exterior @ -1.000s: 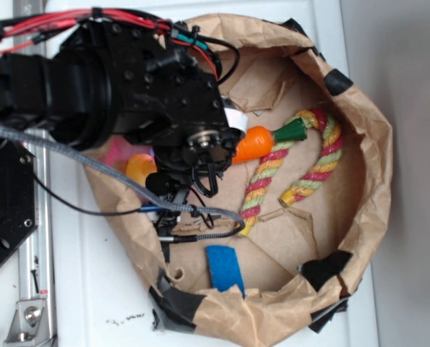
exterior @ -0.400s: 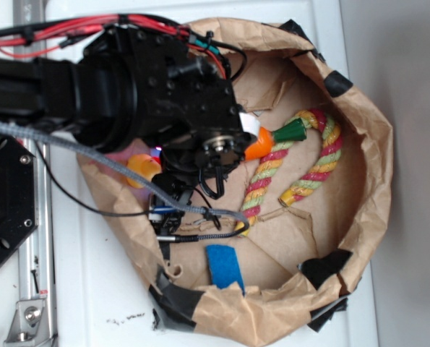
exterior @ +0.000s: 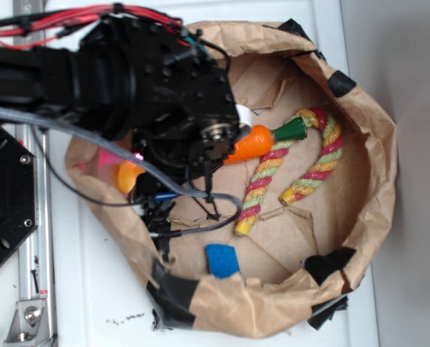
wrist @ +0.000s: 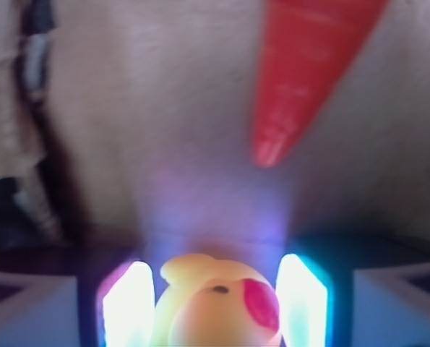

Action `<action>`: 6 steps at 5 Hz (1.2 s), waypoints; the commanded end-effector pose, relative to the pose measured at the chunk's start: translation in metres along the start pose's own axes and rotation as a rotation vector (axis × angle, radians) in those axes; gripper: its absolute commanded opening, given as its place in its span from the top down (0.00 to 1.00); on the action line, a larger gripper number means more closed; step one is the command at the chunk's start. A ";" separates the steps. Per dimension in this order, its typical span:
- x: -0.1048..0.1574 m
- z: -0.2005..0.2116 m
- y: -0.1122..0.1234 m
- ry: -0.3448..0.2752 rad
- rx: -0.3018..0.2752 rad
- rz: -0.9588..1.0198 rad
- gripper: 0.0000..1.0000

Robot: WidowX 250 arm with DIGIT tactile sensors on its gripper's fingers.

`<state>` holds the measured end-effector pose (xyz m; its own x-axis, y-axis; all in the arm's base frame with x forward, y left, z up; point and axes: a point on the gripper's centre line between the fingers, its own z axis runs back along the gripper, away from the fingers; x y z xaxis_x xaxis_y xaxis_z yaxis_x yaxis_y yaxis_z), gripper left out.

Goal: Grab the yellow duck.

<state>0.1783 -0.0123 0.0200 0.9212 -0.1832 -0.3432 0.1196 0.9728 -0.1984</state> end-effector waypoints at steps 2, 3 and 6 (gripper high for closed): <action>0.018 0.084 -0.003 -0.312 0.165 0.028 1.00; 0.017 0.103 -0.010 -0.380 0.202 0.020 1.00; 0.006 0.144 -0.013 -0.548 0.222 0.070 1.00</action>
